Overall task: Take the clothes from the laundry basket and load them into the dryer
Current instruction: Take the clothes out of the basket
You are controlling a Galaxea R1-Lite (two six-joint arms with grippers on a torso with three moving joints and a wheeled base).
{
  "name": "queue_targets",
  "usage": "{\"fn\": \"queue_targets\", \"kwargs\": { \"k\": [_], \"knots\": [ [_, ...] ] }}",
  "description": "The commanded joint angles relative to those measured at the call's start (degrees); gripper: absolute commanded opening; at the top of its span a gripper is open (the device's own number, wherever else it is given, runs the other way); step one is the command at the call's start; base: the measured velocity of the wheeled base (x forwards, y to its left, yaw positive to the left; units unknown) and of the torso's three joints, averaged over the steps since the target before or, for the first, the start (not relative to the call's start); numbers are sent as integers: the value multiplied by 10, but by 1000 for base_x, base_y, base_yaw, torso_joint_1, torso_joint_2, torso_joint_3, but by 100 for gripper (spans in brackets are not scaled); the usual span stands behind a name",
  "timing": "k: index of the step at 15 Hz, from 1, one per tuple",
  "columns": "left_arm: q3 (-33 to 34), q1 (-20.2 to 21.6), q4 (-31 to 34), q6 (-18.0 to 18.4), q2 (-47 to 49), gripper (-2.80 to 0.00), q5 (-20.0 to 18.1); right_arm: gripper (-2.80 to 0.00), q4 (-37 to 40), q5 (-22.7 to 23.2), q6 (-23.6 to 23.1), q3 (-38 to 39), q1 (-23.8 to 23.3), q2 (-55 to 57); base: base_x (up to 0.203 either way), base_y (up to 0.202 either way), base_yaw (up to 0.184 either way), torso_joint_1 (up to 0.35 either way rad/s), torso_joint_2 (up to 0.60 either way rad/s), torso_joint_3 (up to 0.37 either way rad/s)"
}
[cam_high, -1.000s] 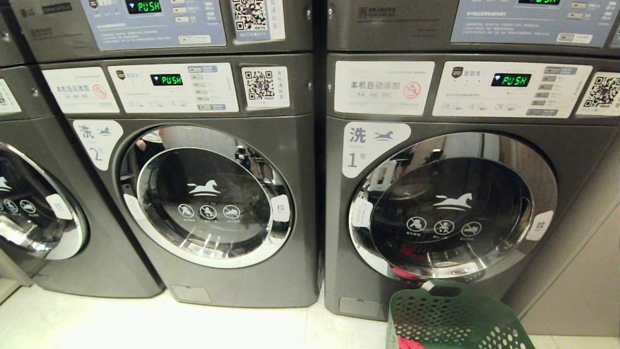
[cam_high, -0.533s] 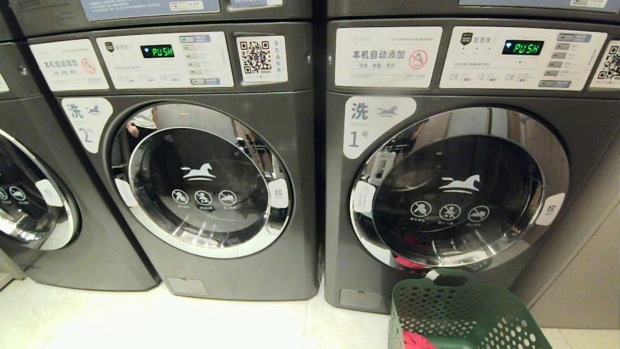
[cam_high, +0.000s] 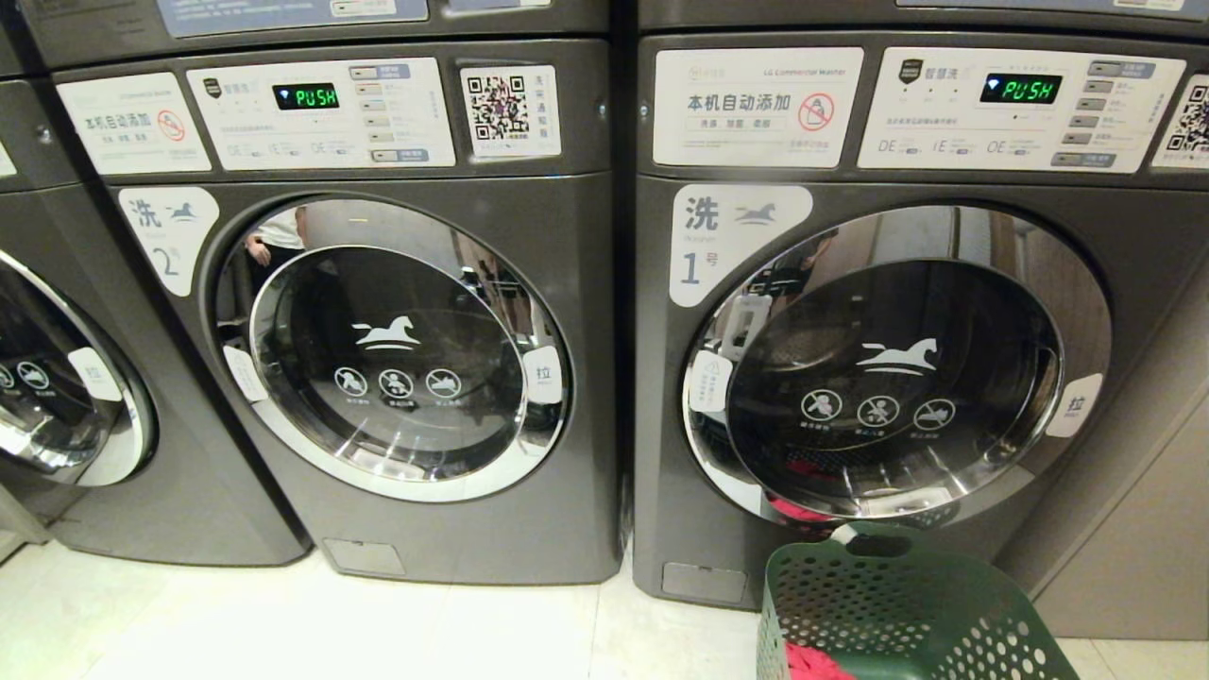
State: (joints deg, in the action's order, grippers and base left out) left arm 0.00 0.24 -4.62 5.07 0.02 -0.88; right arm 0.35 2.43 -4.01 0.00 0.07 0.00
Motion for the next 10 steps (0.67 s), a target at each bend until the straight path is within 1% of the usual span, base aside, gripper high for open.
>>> {"fn": "queue_targets", "kwargs": {
  "k": [1, 10],
  "knots": [
    [18, 0, 0, 0, -1, -280, 0, -280, 0, 0, 0, 1, 0, 0, 0, 0, 0, 0, 0, 0],
    [19, 0, 0, 0, -1, -280, 0, -280, 1, -1, 1, 1, 0, 0, 0, 0, 0, 0, 0, 0]
  ]
}}
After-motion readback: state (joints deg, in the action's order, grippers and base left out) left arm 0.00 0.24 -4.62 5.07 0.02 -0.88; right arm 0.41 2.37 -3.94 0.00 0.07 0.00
